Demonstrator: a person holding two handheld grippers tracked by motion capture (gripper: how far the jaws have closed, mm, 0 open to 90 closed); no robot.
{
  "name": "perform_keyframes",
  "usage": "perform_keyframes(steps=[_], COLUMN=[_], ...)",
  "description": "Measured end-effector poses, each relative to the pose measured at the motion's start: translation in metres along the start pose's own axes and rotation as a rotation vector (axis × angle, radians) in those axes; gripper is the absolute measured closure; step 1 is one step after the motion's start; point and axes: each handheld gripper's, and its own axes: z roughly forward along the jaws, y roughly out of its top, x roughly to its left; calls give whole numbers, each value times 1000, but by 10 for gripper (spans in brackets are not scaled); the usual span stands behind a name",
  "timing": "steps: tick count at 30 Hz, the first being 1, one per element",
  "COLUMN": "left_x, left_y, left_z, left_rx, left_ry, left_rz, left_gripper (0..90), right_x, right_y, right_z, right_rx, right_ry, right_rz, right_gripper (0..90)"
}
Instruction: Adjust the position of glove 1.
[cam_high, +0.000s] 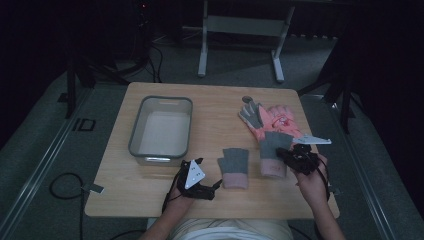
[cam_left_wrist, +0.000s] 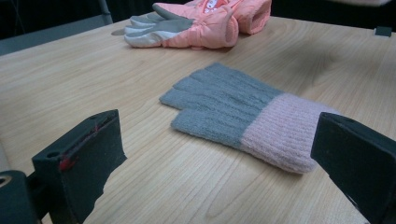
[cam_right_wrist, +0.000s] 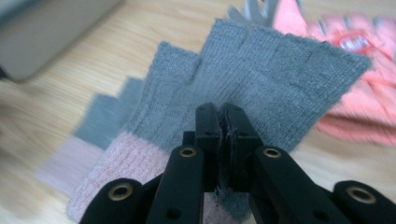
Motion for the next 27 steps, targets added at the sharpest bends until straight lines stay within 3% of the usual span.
perform_keyframes(steps=[4,10,14,19,22,27], left_x=[0,-1,-1,-1,-1,-1], left_y=[0,0,0,0,0,0], left_z=[0,0,0,0,0,0], left_rx=[1,3,0,1,3,1], left_ry=[0,0,1,-1,-1,-2], left_rz=[1,4,-1,4,6,6], left_gripper=[18,18,18,18,18,18], right_x=[18,45,54,63,65,73], right_y=[10,10,8,1,-4,-8], right_z=[4,26,38,59,70,82], right_rx=[-27,-3,21,66,99,128], right_ry=[65,135,147,127,149,165], right_rz=[13,3,-6,-31,-11,-24], right_gripper=[855,855,855,854,854,854])
